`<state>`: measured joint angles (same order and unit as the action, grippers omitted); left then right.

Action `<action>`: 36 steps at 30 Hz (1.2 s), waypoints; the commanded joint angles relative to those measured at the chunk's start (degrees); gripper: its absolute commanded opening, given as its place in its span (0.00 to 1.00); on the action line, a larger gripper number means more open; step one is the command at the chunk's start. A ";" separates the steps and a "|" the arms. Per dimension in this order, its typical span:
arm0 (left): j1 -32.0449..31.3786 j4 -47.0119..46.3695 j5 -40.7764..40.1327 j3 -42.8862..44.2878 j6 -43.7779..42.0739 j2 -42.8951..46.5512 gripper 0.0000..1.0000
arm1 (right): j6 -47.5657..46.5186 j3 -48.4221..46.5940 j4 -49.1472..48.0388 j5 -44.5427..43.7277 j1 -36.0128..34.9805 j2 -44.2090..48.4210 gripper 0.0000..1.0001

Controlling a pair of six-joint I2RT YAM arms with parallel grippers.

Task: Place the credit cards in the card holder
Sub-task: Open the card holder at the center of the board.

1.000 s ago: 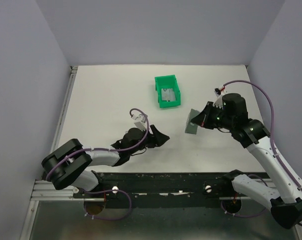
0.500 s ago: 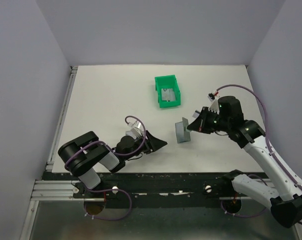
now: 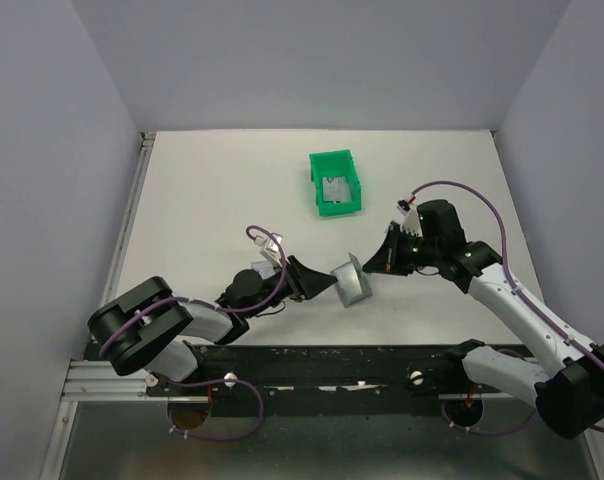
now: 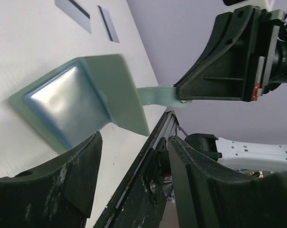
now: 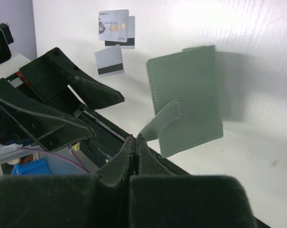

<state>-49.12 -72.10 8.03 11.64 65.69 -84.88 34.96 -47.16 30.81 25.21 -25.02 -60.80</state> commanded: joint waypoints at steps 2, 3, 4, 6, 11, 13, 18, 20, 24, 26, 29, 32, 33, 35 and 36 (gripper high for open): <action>-2.11 19.40 -1.79 7.50 -8.54 7.35 0.65 | 0.02 2.94 -3.13 1.61 0.32 1.20 0.01; -2.73 24.32 -2.84 9.61 -10.39 8.06 0.64 | 0.02 4.43 -2.77 0.29 0.32 1.38 0.01; -3.34 27.76 -3.63 11.28 -11.80 8.59 0.64 | 0.11 5.49 -2.60 -1.46 0.32 1.56 0.01; -4.05 32.88 -5.04 14.45 -13.39 8.42 0.61 | 0.11 7.86 -2.33 -4.37 0.32 1.21 0.01; -4.31 35.79 -5.92 16.40 -13.31 5.26 0.49 | 0.46 11.99 -1.80 -10.79 0.32 0.24 0.01; -4.93 36.15 -5.75 17.53 -13.66 2.89 0.44 | 0.55 12.44 -1.19 -13.33 0.32 -0.02 0.00; -6.25 36.50 -5.22 20.52 -14.10 -2.73 0.34 | 0.37 10.69 2.32 -18.52 0.32 0.68 0.01; -6.42 36.15 -5.22 21.23 -13.57 -4.41 0.32 | -0.24 9.72 3.73 -20.19 0.32 1.20 0.01; -7.04 37.02 -4.78 23.68 -13.66 -7.48 0.29 | -1.03 7.78 6.54 -23.27 0.41 0.77 0.01; -7.48 38.51 -4.08 25.88 -14.18 -9.33 0.29 | -1.30 7.34 7.33 -24.33 0.49 0.15 0.02; -8.44 41.15 -2.59 30.36 -15.67 -12.40 0.29 | -1.65 7.17 8.04 -24.95 0.32 -0.73 0.04; -9.67 45.45 -2.06 35.37 -17.52 -15.48 0.28 | -1.65 6.90 8.65 -27.40 0.41 -0.73 0.09; -9.85 46.51 -2.06 37.21 -17.96 -16.53 0.28 | -1.65 6.64 8.83 -27.67 0.41 -0.47 0.14; -10.38 47.75 -1.27 39.15 -18.23 -18.47 0.28 | -1.82 6.11 9.70 -28.55 0.41 0.23 0.29; -10.38 47.84 -1.00 39.77 -18.06 -19.17 0.27 | -1.83 5.68 10.15 -29.16 0.41 0.85 0.36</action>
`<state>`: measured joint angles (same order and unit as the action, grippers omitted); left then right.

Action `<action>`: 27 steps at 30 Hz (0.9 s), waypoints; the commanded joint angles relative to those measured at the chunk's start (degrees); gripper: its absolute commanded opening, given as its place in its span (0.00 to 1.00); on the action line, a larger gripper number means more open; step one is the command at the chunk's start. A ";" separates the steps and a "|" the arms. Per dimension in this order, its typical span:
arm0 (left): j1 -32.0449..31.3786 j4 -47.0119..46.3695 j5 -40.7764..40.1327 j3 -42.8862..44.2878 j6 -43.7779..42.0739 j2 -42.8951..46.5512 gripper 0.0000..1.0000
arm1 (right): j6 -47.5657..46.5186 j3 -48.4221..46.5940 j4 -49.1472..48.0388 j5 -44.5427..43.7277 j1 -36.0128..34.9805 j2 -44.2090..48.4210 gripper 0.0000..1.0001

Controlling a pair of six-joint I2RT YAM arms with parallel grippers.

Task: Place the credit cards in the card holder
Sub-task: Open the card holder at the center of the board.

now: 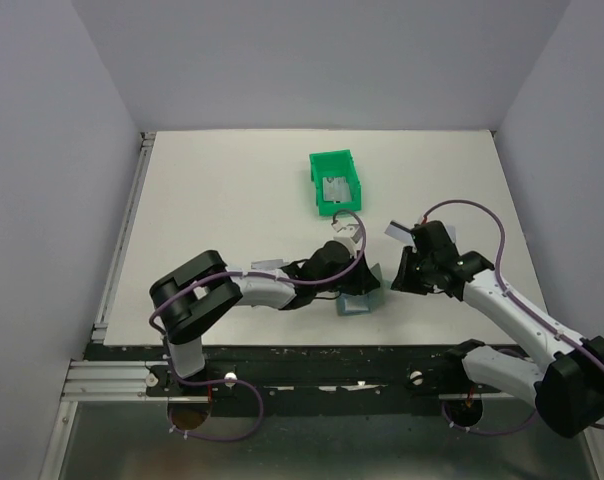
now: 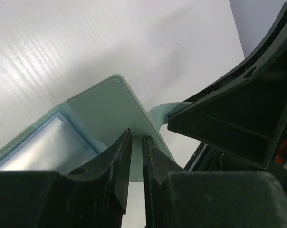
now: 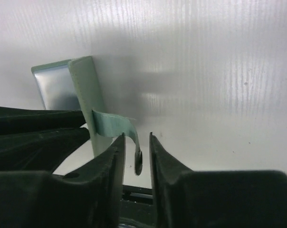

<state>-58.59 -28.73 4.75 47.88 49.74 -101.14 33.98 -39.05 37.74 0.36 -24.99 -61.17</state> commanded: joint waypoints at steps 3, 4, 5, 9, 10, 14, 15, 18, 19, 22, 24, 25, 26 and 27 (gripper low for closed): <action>-1.27 5.00 2.80 4.85 -2.01 -5.02 0.26 | -1.19 -4.10 5.06 -6.33 0.38 4.02 0.52; -1.44 5.17 2.89 5.20 -1.92 -5.81 0.26 | -1.37 -4.45 5.33 -6.60 0.38 5.26 0.55; -1.44 5.35 2.98 5.56 -1.84 -6.25 0.26 | -1.63 -4.72 5.33 -6.77 0.38 6.83 0.56; -1.62 6.05 3.33 6.96 -1.84 -8.28 0.26 | -2.16 -4.72 4.28 -4.33 0.38 12.29 0.52; -1.62 6.06 3.51 7.31 -1.84 -8.72 0.26 | -2.07 -4.37 3.58 -3.27 0.30 13.08 0.47; -1.79 6.23 4.12 8.63 -1.75 -10.04 0.26 | -0.76 -2.09 0.94 1.39 0.38 13.01 0.24; -1.88 6.23 4.12 8.81 -1.66 -10.13 0.26 | -0.23 -1.65 0.41 1.75 0.38 12.05 0.19; -1.97 6.14 4.12 8.64 -1.66 -9.78 0.26 | 0.82 0.11 -2.65 2.97 0.38 8.01 0.14; -1.97 6.14 4.04 8.46 -1.66 -9.51 0.26 | 0.92 0.72 -4.58 3.41 0.38 6.51 0.13; -1.97 6.14 4.04 7.94 -1.66 -8.99 0.26 | 1.88 0.99 -7.14 3.51 0.38 1.42 0.11; -1.97 6.23 3.95 7.58 -1.66 -8.20 0.26 | 2.67 0.55 -7.59 2.46 0.38 -2.01 0.10; -1.97 6.23 3.69 7.32 -1.83 -7.76 0.26 | 3.20 0.20 -7.50 2.19 0.38 -3.77 0.09; -1.88 6.32 3.60 7.14 -1.84 -7.23 0.26 | 3.46 0.11 -7.50 1.93 0.47 -5.44 0.08; -2.06 6.41 3.60 6.88 -1.92 -6.53 0.26 | 3.90 0.02 -7.33 1.75 0.38 -6.85 0.07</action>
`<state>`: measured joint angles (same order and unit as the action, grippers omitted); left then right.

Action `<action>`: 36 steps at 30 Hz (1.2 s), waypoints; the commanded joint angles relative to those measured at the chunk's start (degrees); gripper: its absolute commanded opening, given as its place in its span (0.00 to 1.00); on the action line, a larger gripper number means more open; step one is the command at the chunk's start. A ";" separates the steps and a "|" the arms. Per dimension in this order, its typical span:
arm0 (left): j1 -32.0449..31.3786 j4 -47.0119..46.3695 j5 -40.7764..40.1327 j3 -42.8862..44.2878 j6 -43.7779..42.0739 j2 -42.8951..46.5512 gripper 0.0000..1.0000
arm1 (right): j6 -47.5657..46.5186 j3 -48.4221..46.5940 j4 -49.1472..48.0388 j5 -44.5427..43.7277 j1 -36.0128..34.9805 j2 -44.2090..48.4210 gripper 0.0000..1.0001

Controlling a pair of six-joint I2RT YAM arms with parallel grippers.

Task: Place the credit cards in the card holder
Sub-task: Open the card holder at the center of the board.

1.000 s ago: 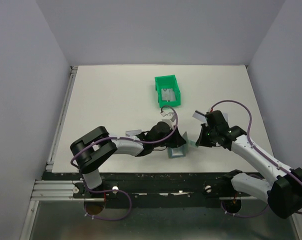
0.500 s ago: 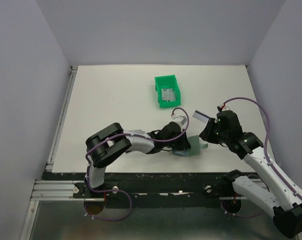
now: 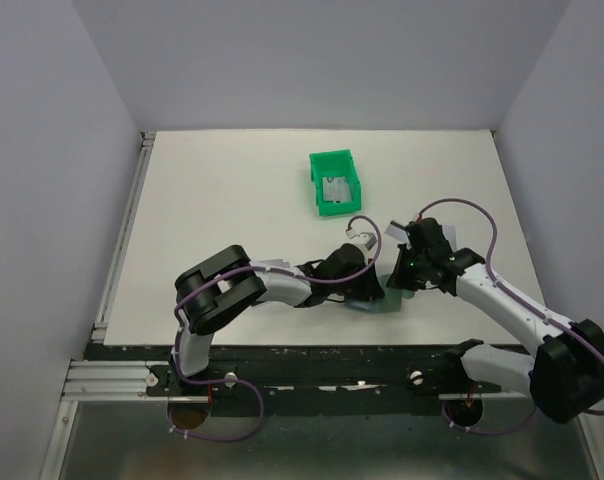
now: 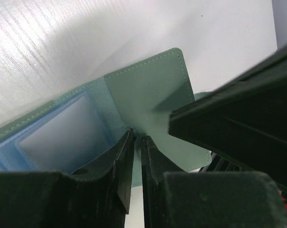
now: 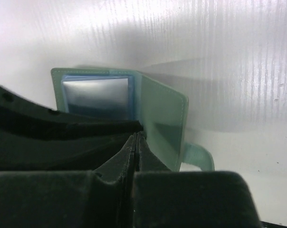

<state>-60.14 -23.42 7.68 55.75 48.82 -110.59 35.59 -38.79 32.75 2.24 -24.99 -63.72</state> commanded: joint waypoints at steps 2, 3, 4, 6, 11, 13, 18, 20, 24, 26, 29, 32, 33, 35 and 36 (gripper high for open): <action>-0.50 1.62 -0.03 -1.60 -1.27 4.75 0.26 | 2.99 -0.33 -2.25 -0.83 0.38 -6.49 0.05; -0.42 1.97 -0.56 -2.13 -1.53 6.24 0.26 | 3.25 -0.07 -2.34 -1.10 0.38 -7.20 0.04; -0.33 2.32 -0.91 -2.57 -1.62 7.56 0.26 | 3.43 0.20 -2.78 -1.27 0.38 -7.90 0.04; -0.42 3.02 -1.96 -3.62 -2.32 11.34 0.26 | 3.78 0.64 -3.39 -1.36 0.38 -9.31 0.03; -0.24 5.49 -4.08 -4.59 -4.34 17.41 0.29 | 4.13 1.34 -5.15 -0.92 0.30 -13.17 0.01; -0.15 6.19 -4.43 -4.77 -4.87 17.77 0.30 | 4.31 1.52 -5.77 -0.75 0.38 -14.23 0.01; 0.20 6.72 -3.73 -4.68 -5.22 15.49 0.30 | 4.57 1.96 -5.95 -1.01 0.47 -15.46 0.01; 0.29 7.16 -3.81 -4.25 -5.31 14.70 0.30 | 4.66 2.40 -5.86 -1.27 0.38 -15.29 0.00; 0.99 10.84 -6.36 -2.93 -4.70 13.21 0.29 | 4.75 3.80 -7.00 -0.40 0.38 -13.45 0.01; 1.69 11.99 -6.80 -2.66 -4.61 12.59 0.28 | 4.66 4.15 -6.83 -0.13 0.38 -11.96 0.01; 2.39 12.43 -7.16 -3.01 -4.43 11.97 0.28 | 4.22 4.16 -5.69 0.31 0.38 -8.36 0.01; 2.83 12.43 -6.89 -3.01 -4.34 11.45 0.29 | 3.61 3.28 -2.79 -0.39 0.38 -3.97 0.04; 2.92 12.43 -6.80 -2.92 -4.43 11.27 0.28 | 3.52 2.93 -1.74 -0.83 0.38 -2.73 0.07; 2.92 12.17 -6.54 -2.75 -4.43 10.83 0.28 | 3.25 2.14 0.90 -1.88 0.38 -0.80 0.12; 2.92 12.17 -6.54 -2.66 -4.43 10.74 0.28 | 3.34 1.87 2.21 -1.89 0.47 -0.09 0.14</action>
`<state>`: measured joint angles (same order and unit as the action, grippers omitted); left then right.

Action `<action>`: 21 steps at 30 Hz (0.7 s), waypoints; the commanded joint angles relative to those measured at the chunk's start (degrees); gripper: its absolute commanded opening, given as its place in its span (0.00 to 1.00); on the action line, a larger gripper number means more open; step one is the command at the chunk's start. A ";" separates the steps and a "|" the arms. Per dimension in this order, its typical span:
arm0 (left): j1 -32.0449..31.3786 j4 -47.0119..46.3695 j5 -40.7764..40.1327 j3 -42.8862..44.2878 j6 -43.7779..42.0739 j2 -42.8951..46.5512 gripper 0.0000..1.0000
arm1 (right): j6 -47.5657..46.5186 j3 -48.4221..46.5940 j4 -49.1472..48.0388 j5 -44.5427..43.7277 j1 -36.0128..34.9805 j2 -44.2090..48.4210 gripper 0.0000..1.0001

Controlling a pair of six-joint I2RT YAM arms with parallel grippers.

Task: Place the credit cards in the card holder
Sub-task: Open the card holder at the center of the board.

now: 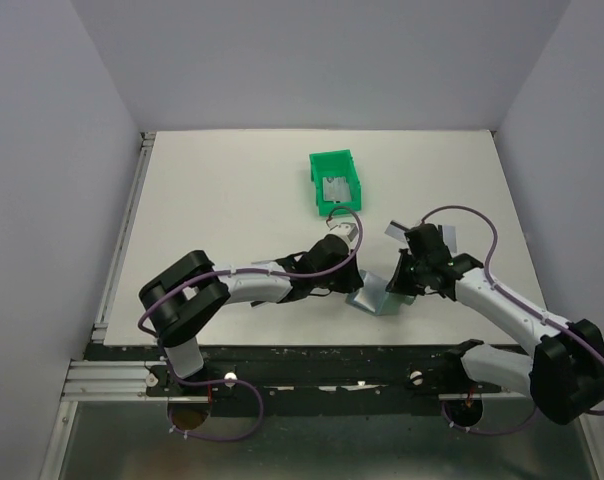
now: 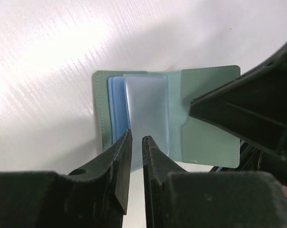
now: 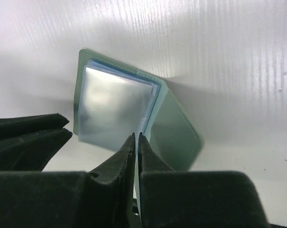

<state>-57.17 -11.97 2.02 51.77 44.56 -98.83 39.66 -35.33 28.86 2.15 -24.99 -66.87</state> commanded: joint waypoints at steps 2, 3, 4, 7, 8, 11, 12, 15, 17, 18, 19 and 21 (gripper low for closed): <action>-0.05 0.37 -0.70 1.49 -0.08 -1.28 0.28 | -0.72 -1.85 8.31 -3.99 0.38 4.11 0.16; -0.22 0.28 -0.44 1.67 0.00 -1.37 0.28 | -0.72 -1.85 9.19 -4.17 0.38 4.38 0.17; -0.05 0.19 -0.27 1.76 0.01 -1.54 0.28 | -0.72 -1.67 9.72 -4.61 0.38 4.47 0.17; -0.05 0.28 0.09 2.11 -0.26 -1.72 0.28 | -0.37 -0.88 10.69 -5.14 0.38 4.03 0.17; -0.14 0.36 0.17 2.28 -0.26 -1.81 0.28 | -0.37 -0.53 10.86 -5.05 0.47 3.59 0.17; -0.05 0.80 0.26 2.90 -0.70 -1.98 0.28 | -0.37 -0.09 10.69 -5.05 0.38 1.58 0.16; -0.05 0.98 0.26 3.07 -0.78 -1.98 0.28 | -0.46 0.00 10.60 -5.05 0.38 0.52 0.16; -0.05 1.24 0.53 3.78 -1.14 -2.16 0.29 | -0.37 0.61 9.46 -4.53 0.38 -1.33 0.15; -0.14 1.51 0.70 4.22 -1.31 -2.33 0.28 | -0.28 1.05 8.58 -4.00 0.38 -2.21 0.15; -0.05 1.51 0.62 4.39 -1.23 -2.51 0.28 | -0.28 1.23 8.32 -4.00 0.47 -2.65 0.15; -0.14 1.68 0.79 4.48 -1.23 -2.42 0.28 | -0.20 1.32 7.97 -4.00 0.38 -3.17 0.14; -0.14 1.68 0.88 4.74 -1.40 -2.69 0.29 | -0.37 1.58 7.62 -4.00 0.30 -4.23 0.14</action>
<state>-57.12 -10.94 2.13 54.92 44.07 -100.51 39.40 -34.85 37.21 -1.06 -24.99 -69.38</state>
